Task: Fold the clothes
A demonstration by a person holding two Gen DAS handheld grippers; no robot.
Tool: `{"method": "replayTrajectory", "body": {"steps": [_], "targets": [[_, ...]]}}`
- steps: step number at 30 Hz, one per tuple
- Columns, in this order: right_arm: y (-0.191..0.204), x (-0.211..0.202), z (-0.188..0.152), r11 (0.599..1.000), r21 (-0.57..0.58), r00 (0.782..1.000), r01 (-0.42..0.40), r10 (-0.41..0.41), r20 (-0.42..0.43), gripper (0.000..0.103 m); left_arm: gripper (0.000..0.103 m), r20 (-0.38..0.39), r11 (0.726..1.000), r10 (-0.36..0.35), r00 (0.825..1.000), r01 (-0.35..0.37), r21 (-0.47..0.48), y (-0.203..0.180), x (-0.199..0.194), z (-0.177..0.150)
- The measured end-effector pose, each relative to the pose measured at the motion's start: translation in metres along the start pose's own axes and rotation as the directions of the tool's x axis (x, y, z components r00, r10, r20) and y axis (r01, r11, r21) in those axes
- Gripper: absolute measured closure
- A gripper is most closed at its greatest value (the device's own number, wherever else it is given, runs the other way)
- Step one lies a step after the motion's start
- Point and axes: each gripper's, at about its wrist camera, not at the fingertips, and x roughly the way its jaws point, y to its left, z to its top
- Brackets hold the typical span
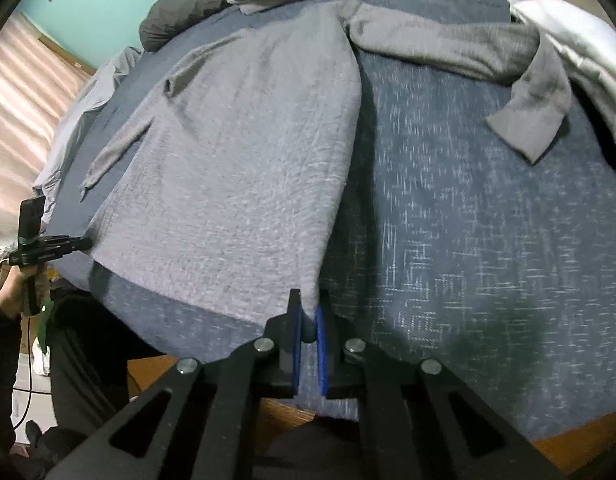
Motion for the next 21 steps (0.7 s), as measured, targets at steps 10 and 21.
{"method": "replayTrajectory", "body": {"steps": [10,21], "targets": [[-0.005,0.027,-0.021,0.996,-0.056,0.992,0.068,-0.074,-0.106,0.098,0.097,-0.043,0.99,-0.043,0.998,0.037,-0.137,0.03,0.028,-0.035],[-0.017,0.028,-0.006,0.994,-0.042,0.99,0.1,-0.103,-0.091,0.075,0.08,0.016,0.989,0.086,0.996,-0.084,-0.122,0.034,-0.007,-0.006]]}}
